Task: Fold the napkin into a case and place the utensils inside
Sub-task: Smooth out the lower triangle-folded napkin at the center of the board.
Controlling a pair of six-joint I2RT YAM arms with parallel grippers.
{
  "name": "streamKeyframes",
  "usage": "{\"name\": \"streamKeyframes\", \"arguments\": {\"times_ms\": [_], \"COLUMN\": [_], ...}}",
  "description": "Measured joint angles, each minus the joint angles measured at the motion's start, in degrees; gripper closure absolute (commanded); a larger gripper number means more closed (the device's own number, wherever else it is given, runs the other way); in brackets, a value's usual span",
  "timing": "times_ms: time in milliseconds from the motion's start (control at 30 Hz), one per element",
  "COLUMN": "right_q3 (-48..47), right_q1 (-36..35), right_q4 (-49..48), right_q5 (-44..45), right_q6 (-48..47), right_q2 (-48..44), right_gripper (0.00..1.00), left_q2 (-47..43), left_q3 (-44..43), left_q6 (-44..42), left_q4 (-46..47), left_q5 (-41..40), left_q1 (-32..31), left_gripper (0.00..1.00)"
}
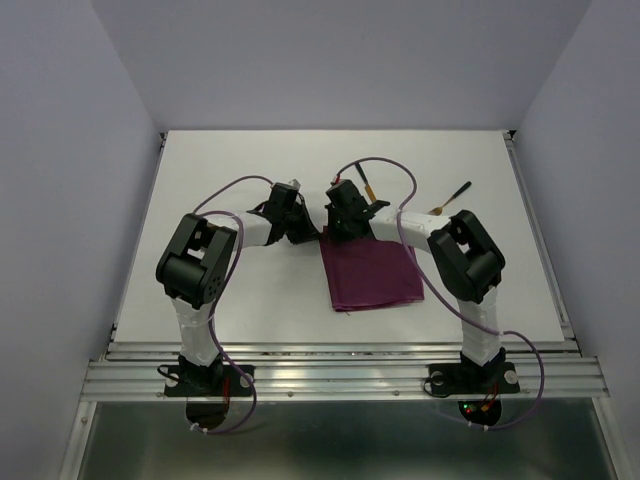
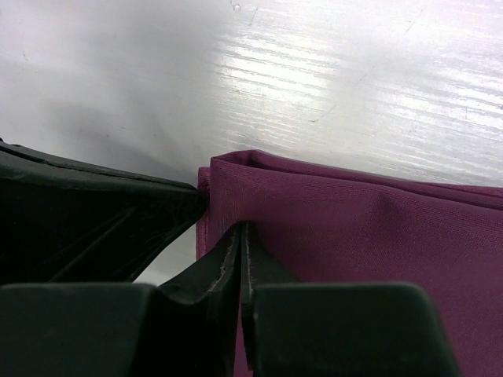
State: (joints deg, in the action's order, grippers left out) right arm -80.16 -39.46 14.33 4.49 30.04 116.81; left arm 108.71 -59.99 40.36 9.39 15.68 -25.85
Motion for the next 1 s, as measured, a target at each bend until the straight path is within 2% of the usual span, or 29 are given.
{"name": "streamKeyframes", "arguments": {"times_ms": [67,267,300,333,400,433,1000], "right_q3": [0.0,0.0,0.0,0.0,0.0,0.0,-2.3], "right_q1": [0.0,-0.3,-0.4,-0.4,-0.5,-0.5,-0.5], "right_q4": [0.0,0.0,0.0,0.0,0.0,-0.1,-0.3], "right_q5": [0.2,0.4,0.5,0.5,0.9,1.2,6.5], "right_q6": [0.0,0.0,0.0,0.0,0.2,0.3,1.2], "right_q2": [0.0,0.0,0.0,0.0,0.0,0.0,0.0], "right_gripper": [0.99,0.97,0.81,0.73,0.59,0.58,0.55], "left_q2": [0.0,0.3,0.4,0.5,0.8,0.9,1.2], "left_q3": [0.0,-0.1,-0.2,-0.2,-0.4,-0.4,-0.5], "left_q6": [0.0,0.0,0.0,0.0,0.1,0.1,0.1], "left_q4": [0.0,0.2,0.4,0.6,0.9,1.0,1.5], "left_q5": [0.1,0.5,0.6,0.7,1.0,1.0,1.9], "left_q1": [0.1,0.2,0.2,0.2,0.3,0.3,0.5], "left_gripper": [1.00,1.00,1.00,1.00,1.00,1.00,1.00]}}
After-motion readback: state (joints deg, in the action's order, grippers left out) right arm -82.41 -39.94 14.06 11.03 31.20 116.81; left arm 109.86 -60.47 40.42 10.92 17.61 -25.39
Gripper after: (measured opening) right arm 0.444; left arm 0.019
